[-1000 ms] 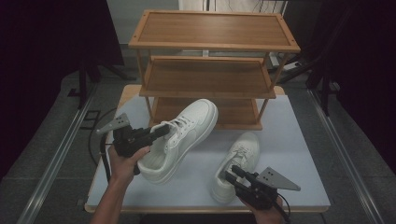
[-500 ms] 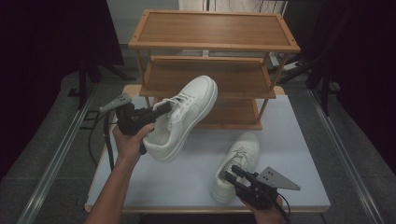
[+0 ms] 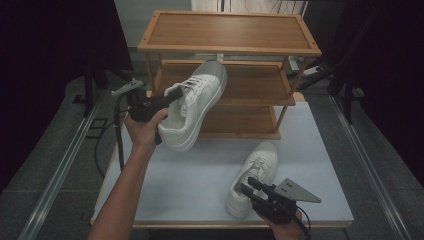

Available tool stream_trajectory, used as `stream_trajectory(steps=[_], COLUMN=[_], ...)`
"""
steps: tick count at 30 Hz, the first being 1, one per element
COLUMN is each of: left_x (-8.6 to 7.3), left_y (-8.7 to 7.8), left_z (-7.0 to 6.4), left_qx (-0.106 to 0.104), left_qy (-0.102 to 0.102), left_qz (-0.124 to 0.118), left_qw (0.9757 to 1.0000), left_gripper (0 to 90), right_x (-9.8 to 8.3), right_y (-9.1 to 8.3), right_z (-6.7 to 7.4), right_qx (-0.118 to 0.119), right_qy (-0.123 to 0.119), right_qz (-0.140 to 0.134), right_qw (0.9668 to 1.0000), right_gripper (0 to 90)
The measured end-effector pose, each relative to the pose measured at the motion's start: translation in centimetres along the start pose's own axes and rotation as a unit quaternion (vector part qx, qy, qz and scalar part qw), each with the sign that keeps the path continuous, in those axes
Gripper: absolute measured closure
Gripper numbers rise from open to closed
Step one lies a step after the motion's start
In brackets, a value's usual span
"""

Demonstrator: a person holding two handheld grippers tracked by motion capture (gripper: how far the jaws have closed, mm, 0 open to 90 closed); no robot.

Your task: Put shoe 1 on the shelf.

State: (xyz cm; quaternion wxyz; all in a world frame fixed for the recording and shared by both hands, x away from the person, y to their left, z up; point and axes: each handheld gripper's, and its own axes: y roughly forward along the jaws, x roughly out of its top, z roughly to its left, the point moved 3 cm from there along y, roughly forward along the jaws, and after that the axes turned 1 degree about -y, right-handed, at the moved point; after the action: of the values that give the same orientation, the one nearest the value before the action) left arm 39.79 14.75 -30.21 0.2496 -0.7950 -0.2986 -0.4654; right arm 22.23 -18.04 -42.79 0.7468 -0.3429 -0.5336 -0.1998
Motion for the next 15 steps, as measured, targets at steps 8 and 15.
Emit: stream_trajectory(steps=[8, 15], left_x=[0.7, 1.3], left_y=[2.1, 4.0], left_z=[0.3, 0.4], left_qx=[0.025, 0.047], left_qy=[-0.008, -0.011], left_qz=[-0.003, -0.007], left_qw=[0.9997, 0.9988], left_gripper=[82.6, 82.5], right_x=[0.1, 0.2], right_y=[-0.1, -0.4], right_z=[-0.2, -0.2], right_qx=[-0.001, -0.001], right_qy=[0.003, 0.004], right_qz=[-0.003, -0.007], right_qw=[1.0000, 1.0000], right_gripper=[62.1, 62.1])
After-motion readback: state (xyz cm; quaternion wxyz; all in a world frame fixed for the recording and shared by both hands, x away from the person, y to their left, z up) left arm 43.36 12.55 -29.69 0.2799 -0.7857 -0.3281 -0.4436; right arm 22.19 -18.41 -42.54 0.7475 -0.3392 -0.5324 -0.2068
